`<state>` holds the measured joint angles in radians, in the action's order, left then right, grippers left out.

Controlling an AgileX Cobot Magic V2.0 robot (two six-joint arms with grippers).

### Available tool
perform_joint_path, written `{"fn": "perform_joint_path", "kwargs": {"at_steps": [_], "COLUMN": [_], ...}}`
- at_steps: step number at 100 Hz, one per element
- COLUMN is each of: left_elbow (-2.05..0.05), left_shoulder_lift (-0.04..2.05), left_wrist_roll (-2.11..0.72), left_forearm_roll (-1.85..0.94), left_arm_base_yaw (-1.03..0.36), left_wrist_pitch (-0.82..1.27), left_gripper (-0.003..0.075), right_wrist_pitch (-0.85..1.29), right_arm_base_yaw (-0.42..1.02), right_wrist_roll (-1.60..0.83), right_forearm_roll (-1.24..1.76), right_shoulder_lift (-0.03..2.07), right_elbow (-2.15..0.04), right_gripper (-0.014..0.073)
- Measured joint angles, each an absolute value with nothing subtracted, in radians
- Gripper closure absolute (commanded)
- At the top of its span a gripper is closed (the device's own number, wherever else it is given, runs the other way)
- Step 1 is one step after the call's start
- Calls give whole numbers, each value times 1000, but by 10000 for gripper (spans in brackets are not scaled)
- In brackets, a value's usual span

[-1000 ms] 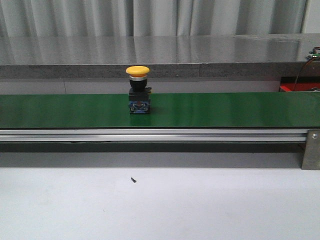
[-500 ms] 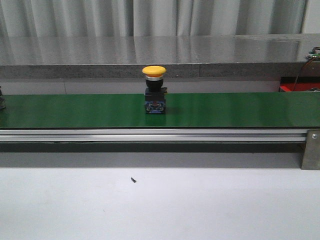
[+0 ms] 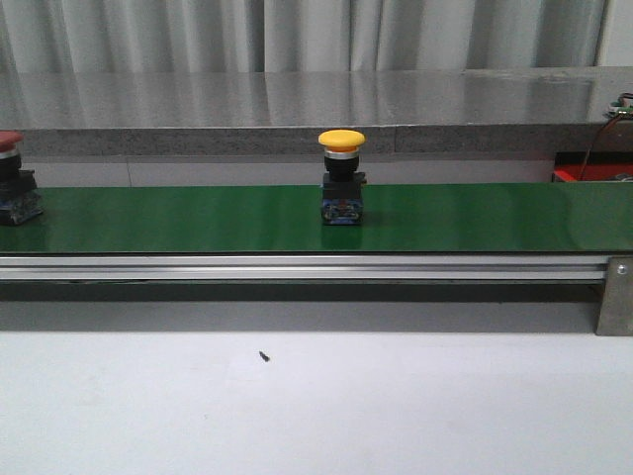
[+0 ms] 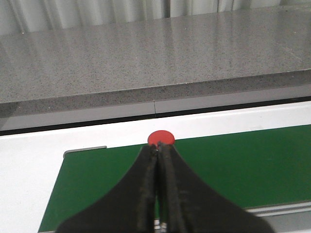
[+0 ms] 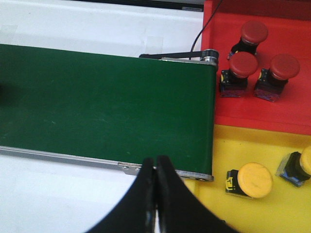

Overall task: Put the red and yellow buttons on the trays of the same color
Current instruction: 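Grasp the red button with the left gripper and set it on the belt, then reach the right gripper down toward the yellow button on the belt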

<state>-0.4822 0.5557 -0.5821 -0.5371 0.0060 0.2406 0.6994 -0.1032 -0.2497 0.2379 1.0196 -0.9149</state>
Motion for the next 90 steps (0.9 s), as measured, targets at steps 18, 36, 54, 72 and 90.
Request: {"fn": "perform_joint_path", "kwargs": {"at_steps": [18,36,54,72,90], "left_elbow": [-465,-465,-465,-465,-465], "left_shoulder_lift": [542,542,542,542,542], "left_wrist_roll": [-582,-582,-582,-582,-582], "left_forearm_roll": [-537,-537,-537,-537,-537], "left_arm_base_yaw": [6,6,6,6,6], "left_wrist_pitch": [266,266,266,266,266], "left_gripper": [740,740,740,740,740], "right_wrist_pitch": [674,670,686,772,806], "right_arm_base_yaw": [-103,-103,-103,-103,-103], "right_wrist_roll": [-250,-250,-250,-250,-250], "right_forearm_roll": [238,238,254,270,346], "right_shoulder_lift": [1020,1020,1020,1020,1020], "right_elbow": [-915,-915,-915,-915,-915], "right_gripper": [662,662,601,237,11]}}
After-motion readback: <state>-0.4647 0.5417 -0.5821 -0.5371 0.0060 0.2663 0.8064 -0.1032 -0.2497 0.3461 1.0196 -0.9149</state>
